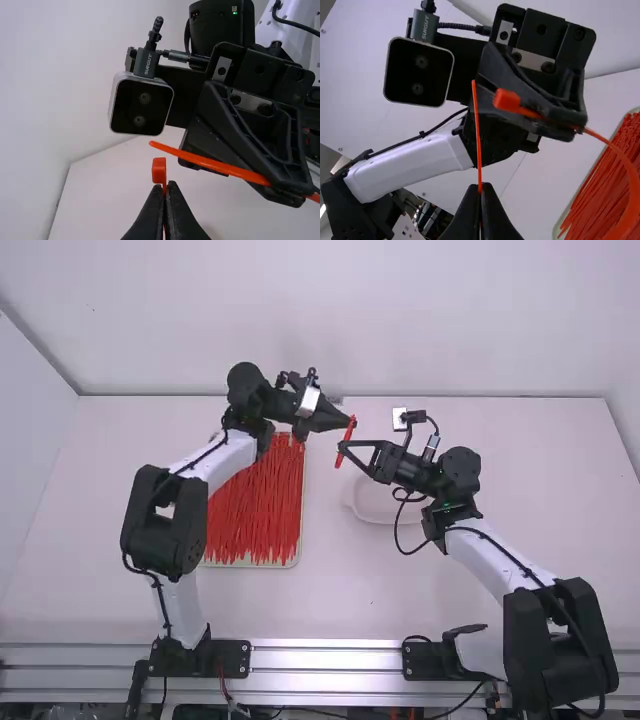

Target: Fasten the cable tie

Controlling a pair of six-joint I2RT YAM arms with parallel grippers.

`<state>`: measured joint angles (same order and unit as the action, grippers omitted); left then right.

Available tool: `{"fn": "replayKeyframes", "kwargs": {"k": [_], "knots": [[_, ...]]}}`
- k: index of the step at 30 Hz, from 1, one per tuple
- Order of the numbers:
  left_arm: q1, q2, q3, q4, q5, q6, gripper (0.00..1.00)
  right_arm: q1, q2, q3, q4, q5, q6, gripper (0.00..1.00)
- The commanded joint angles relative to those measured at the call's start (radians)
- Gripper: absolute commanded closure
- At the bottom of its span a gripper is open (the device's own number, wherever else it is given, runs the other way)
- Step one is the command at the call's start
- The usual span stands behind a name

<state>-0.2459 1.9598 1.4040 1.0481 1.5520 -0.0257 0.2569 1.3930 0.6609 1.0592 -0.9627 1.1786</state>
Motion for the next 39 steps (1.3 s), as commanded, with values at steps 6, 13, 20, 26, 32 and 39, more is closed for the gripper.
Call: {"fn": "replayKeyframes", "kwargs": {"k": [6,13,20,26,32,39], "knots": [[0.01,0.005,0.018,0.055,0.003,-0.068,0.98,0.011,0.0,0.034,0.002,-0.011,-0.001,1.0],[0.011,0.005,0.018,0.151,0.005,-0.144,0.98,0.01,0.0,0.034,-0.021,-0.012,-0.009,1.0],[0.009,0.005,0.018,0.138,0.002,-0.142,0.98,0.014,0.0,0.034,-0.02,-0.013,-0.008,1.0],[0.011,0.005,0.018,0.147,0.001,-0.143,0.98,0.013,0.0,0.034,-0.019,-0.028,-0.008,1.0],[0.01,0.005,0.018,0.151,0.0,-0.143,0.98,0.012,0.0,0.034,-0.02,-0.028,-0.008,1.0],[0.01,0.005,0.018,0.15,0.004,-0.143,0.98,0.011,0.0,0.034,-0.019,-0.028,-0.008,1.0]]}}
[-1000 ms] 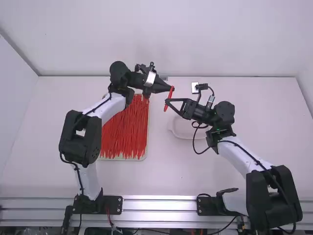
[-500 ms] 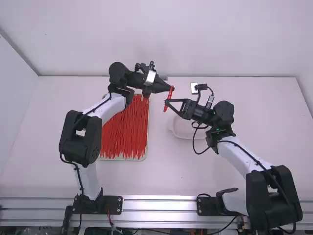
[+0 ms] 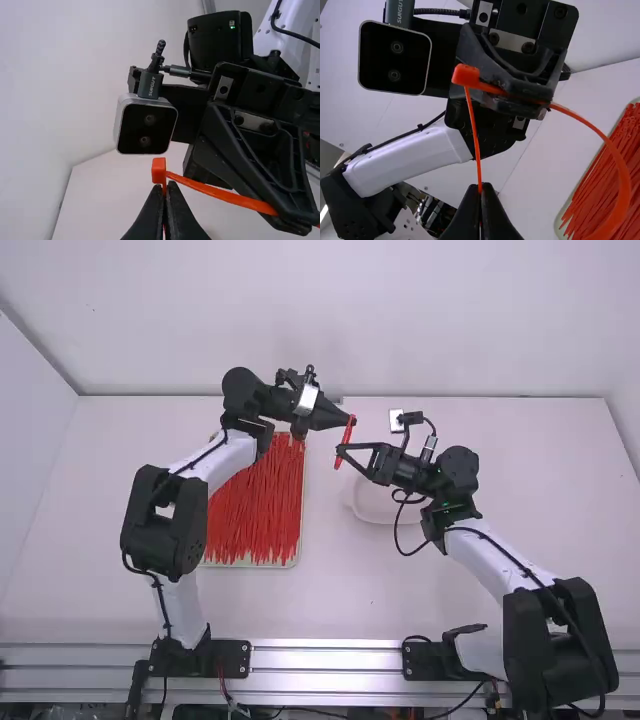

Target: Fasten the cable tie

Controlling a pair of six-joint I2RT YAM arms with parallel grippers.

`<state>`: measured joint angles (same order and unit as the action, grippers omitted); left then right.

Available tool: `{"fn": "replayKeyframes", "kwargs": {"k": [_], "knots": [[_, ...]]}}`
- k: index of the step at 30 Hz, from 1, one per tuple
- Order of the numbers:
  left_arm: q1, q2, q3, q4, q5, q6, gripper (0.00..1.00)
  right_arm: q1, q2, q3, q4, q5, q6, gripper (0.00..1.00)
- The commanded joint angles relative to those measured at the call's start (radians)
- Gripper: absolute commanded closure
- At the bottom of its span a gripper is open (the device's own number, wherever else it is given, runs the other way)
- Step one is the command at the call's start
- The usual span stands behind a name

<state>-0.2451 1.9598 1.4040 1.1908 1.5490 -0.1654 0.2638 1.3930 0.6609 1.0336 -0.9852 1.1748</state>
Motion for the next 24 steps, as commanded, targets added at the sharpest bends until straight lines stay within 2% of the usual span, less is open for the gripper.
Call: {"fn": "replayKeyframes", "kwargs": {"k": [1,24], "knots": [[0.01,0.005,0.018,0.007,0.007,-0.003,0.98,0.004,0.0,0.034,0.005,-0.005,-0.005,1.0],[0.01,0.005,0.016,0.008,0.014,-0.003,0.98,-0.022,0.0,0.034,0.006,-0.002,0.0,1.0]]}}
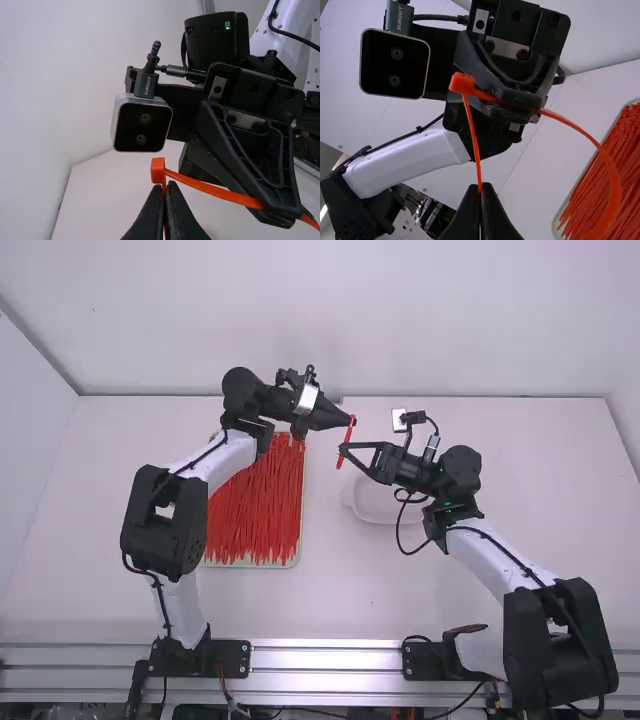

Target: Fasten the cable tie

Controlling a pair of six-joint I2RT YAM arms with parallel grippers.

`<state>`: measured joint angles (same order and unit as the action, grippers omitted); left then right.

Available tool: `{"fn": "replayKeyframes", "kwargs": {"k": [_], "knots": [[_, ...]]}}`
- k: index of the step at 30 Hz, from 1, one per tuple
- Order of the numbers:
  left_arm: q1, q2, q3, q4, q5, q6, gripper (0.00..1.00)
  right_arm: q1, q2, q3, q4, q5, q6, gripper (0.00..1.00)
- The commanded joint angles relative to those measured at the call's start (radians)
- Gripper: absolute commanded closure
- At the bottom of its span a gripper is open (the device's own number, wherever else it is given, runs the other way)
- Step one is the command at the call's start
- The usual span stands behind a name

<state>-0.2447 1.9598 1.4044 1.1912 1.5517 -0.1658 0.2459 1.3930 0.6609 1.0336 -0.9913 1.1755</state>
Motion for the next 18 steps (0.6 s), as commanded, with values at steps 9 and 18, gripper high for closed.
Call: {"fn": "replayKeyframes", "kwargs": {"k": [9,18], "knots": [[0.009,0.005,0.016,0.006,0.014,0.005,0.98,-0.004,0.0,0.034,0.066,0.002,0.025,1.0],[0.01,0.005,0.014,0.058,0.014,0.005,0.98,-0.004,0.0,0.034,0.063,0.004,0.033,1.0]]}}
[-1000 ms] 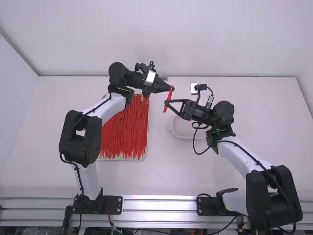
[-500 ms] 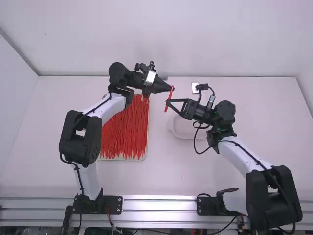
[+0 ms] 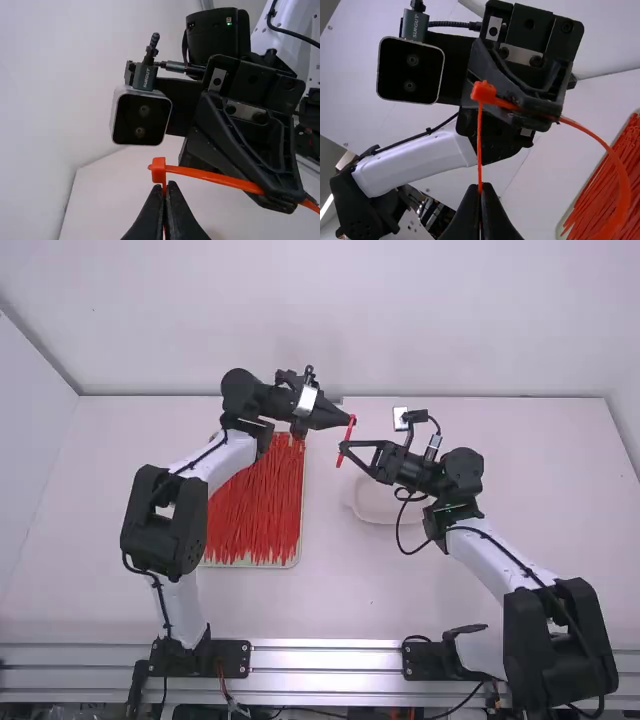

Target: Fasten the cable tie

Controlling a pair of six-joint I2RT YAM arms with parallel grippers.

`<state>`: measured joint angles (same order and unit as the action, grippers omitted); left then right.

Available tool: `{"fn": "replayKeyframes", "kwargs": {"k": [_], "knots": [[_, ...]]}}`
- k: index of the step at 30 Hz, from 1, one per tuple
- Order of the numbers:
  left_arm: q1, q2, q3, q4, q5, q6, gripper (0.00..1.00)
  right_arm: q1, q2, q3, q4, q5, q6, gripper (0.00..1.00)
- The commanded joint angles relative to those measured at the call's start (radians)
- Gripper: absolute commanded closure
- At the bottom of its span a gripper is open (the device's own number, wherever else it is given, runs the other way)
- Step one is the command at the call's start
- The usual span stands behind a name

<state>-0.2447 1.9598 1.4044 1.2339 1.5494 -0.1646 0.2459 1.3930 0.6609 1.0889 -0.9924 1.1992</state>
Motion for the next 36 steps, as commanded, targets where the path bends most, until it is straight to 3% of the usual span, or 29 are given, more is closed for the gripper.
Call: {"fn": "replayKeyframes", "kwargs": {"k": [1,24,36], "knots": [[0.01,0.005,0.014,0.03,0.017,0.004,0.98,-0.004,0.0,0.034,0.007,0.006,0.009,1.0],[0.009,0.005,0.006,0.085,0.017,0.004,0.99,-0.019,0.0,0.035,0.056,0.028,0.035,1.0],[0.009,0.005,-0.105,0.384,0.016,0.025,0.97,-0.029,0.0,0.036,0.086,0.029,0.072,1.0]]}}
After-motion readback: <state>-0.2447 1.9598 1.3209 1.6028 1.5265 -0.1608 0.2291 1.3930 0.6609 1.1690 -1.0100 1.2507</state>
